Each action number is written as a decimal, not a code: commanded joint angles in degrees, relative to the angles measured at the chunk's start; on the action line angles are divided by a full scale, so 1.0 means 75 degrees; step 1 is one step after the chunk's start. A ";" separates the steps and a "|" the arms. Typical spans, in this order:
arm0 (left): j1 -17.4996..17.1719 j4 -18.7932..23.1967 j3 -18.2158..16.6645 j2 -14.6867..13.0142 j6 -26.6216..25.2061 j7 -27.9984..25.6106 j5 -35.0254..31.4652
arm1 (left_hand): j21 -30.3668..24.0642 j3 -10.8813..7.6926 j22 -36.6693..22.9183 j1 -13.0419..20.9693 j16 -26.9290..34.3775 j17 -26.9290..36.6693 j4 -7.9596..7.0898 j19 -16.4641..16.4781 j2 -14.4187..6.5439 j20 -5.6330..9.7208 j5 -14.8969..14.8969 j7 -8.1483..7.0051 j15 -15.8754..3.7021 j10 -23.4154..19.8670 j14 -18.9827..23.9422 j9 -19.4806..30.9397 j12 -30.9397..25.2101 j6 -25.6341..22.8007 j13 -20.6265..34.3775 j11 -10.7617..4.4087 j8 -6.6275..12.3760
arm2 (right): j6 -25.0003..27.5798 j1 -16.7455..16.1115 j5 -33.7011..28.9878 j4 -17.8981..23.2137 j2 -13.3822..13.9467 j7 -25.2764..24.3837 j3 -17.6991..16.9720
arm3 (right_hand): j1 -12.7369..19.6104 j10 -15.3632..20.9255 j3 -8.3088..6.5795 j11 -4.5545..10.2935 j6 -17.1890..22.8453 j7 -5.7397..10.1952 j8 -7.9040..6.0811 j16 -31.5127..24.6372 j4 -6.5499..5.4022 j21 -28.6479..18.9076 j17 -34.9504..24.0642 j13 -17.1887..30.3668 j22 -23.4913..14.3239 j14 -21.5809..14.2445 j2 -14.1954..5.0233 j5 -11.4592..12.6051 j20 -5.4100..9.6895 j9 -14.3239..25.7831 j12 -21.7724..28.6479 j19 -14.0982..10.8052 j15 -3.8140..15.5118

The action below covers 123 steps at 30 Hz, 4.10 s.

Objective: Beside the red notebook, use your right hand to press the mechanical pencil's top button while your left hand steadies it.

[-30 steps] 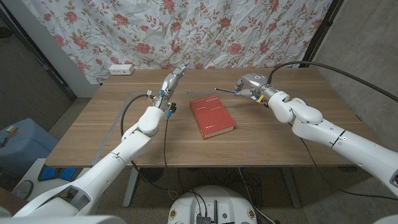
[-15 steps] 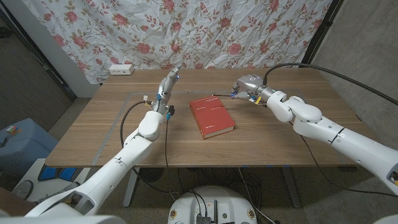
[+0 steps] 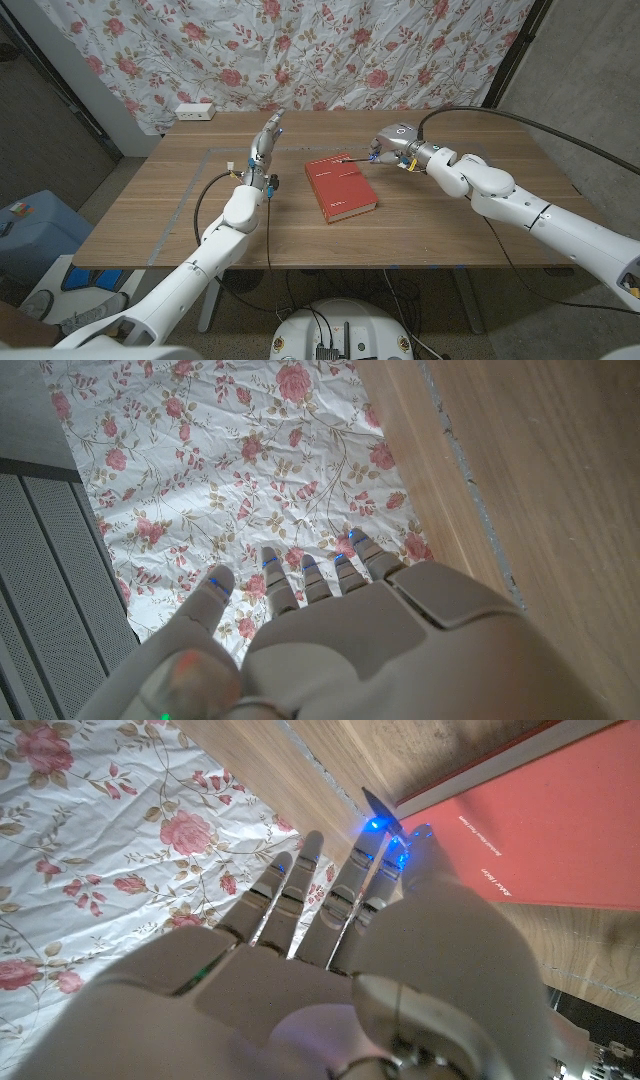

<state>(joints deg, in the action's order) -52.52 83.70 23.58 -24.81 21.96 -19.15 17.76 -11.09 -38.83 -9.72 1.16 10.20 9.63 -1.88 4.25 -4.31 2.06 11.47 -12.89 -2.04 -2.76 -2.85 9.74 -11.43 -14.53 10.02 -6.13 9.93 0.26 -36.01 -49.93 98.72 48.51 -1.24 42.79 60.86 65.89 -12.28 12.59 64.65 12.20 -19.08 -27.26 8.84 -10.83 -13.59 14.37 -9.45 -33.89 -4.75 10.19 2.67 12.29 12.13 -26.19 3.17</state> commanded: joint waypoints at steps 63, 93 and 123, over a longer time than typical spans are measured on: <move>-0.0604 -0.0144 -0.0238 0.0191 -0.0323 -0.0199 0.1028 | -0.0039 -0.0188 -0.0023 -0.0018 0.0015 0.0027 0.0025 0.0260 -0.0472 0.0158 -0.0044 0.0203 -0.0671 -0.0327 0.0280 -0.0002 0.0000 0.0232 -0.0003 -0.0035 0.0025 | 0.0196 0.0169 -0.1042 -0.0409 -0.0385 0.0470 0.0605 | -0.0017 -0.0691 0.0068 -0.0017 -0.0817 0.0052 0.0103 0.0234 0.0067 -0.0005 -0.0076 -0.0051 -0.0026 0.0223 0.0357 0.0091 -0.0011 0.0055 -0.0176 -0.0043 0.1125; -0.0776 -0.0130 -0.0304 0.0130 -0.0274 -0.0202 0.1121 | -0.0045 -0.0232 -0.0026 -0.0047 0.0018 0.0037 -0.0066 0.0333 -0.0535 0.0103 -0.0040 0.0185 -0.0640 -0.0350 0.0326 0.0000 0.0019 0.0185 0.0000 -0.0012 0.0040 | 0.0272 0.0065 -0.1044 -0.0009 -0.0241 0.1112 0.0489 | -0.0422 -0.3039 0.0227 -0.0001 -0.3029 0.0067 0.0876 0.1005 -0.0070 0.0032 -0.0285 -0.0280 -0.0029 0.1746 0.0853 0.0386 -0.0352 -0.0077 -0.0265 0.0352 0.0712; -0.0607 -0.0608 -0.0432 -0.0060 0.0288 0.0248 0.1093 | -0.0101 -0.0295 -0.0030 -0.0041 0.0069 0.0029 -0.0132 0.0569 -0.0535 0.0050 -0.0038 0.0253 -0.0643 -0.0626 0.0587 -0.0004 -0.0048 0.0065 0.0006 0.0068 0.0057 | -0.0958 0.0630 -0.0268 -0.0268 0.0068 0.1741 0.0186 | -0.0951 -0.4892 0.0202 -0.0017 -0.4666 0.0067 0.1055 0.1705 -0.0211 0.0065 -0.0276 -0.0428 -0.0018 0.2812 0.0918 0.0759 -0.0608 -0.0149 -0.0276 0.1191 0.0333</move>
<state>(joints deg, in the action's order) -57.77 80.63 20.57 -24.68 22.17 -18.54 26.67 -11.45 -40.83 -9.72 1.16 10.20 9.73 -2.60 7.82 -4.30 2.15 11.25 -10.94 -1.74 -6.75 0.94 9.62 -11.48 -13.43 9.89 -5.63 9.93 -2.60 -33.10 -56.37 97.66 48.04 9.56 45.74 54.57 29.86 -10.69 12.60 30.12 12.69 -11.19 -14.83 7.57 -10.38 -15.59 11.18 -9.45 -13.28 2.24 15.29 -1.86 11.19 10.13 -17.54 2.46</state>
